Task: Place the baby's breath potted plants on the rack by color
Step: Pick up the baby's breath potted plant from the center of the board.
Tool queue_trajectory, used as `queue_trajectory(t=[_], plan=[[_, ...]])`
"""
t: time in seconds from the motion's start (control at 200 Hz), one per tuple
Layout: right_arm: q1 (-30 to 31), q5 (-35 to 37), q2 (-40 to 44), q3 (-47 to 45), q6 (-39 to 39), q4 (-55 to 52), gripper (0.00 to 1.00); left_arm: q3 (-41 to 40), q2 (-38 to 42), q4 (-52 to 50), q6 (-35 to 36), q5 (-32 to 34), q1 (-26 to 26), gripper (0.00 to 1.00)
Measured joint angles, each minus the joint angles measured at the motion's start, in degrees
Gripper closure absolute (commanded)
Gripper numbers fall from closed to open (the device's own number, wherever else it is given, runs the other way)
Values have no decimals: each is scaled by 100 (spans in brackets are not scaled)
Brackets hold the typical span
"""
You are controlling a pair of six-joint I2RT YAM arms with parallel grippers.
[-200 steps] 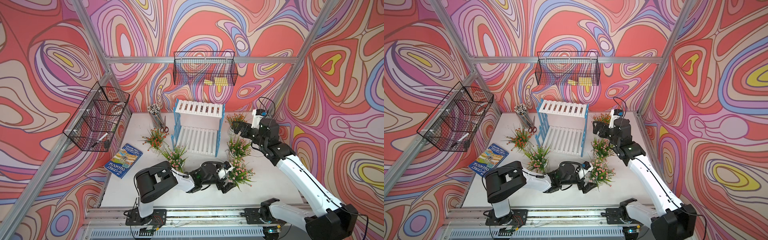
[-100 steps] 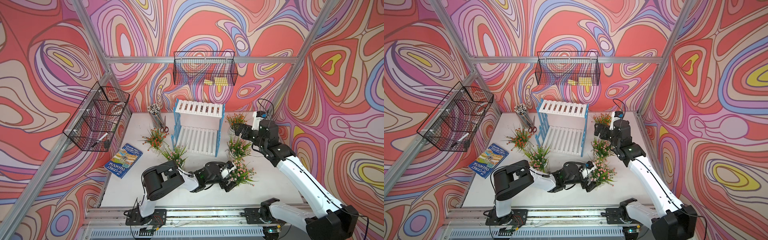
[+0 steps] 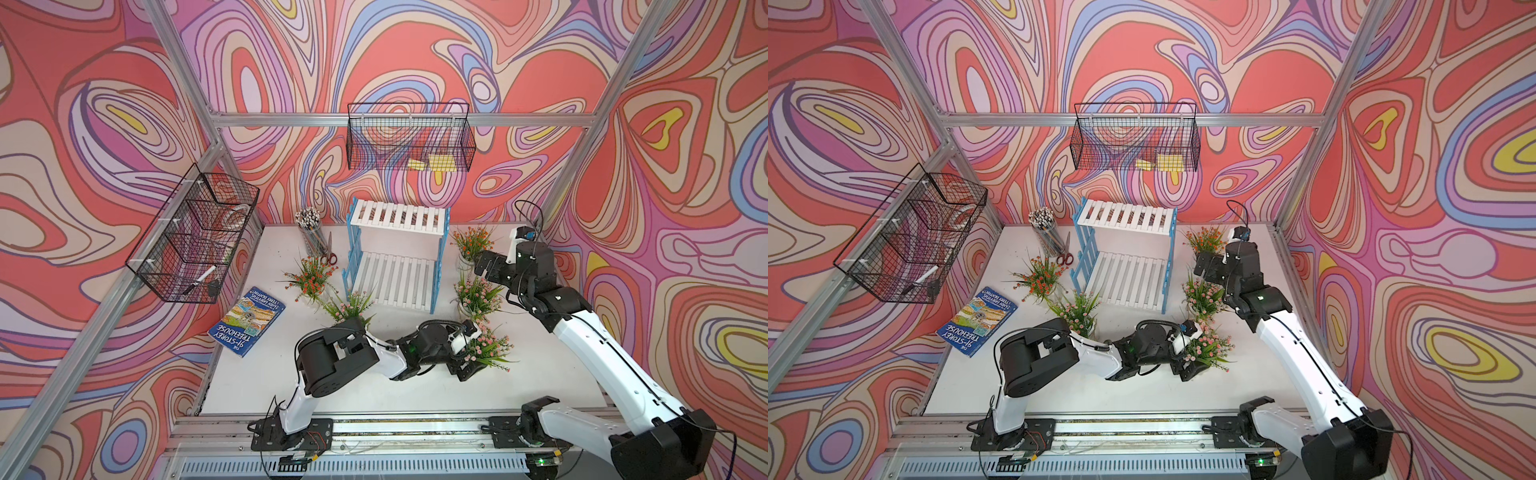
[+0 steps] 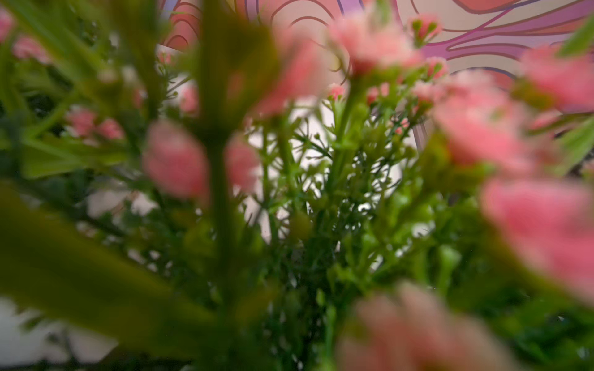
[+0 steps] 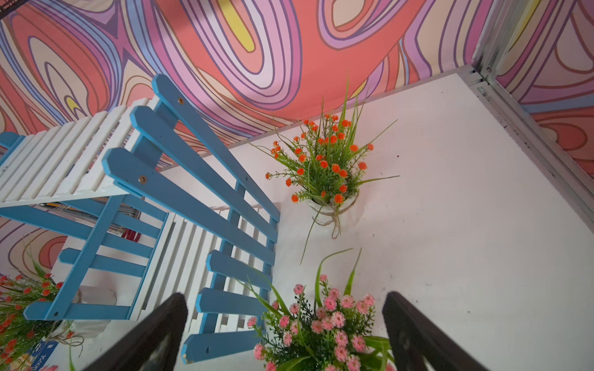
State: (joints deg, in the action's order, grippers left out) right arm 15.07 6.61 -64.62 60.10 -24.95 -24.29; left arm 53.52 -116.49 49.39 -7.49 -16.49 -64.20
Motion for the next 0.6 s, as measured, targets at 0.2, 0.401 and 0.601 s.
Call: queue_trajectory(t=[0.2,0.401,0.601], plan=[[0,-2,2,0,0,2,2,271,-149,-116,7,-24,0,0],[0,-4,4,0,4,4,2,564,-354,-214,35,-17,-4,0],[0,-17,70,-2,7,33,2,702,-483,-229,35,52,-7,7]])
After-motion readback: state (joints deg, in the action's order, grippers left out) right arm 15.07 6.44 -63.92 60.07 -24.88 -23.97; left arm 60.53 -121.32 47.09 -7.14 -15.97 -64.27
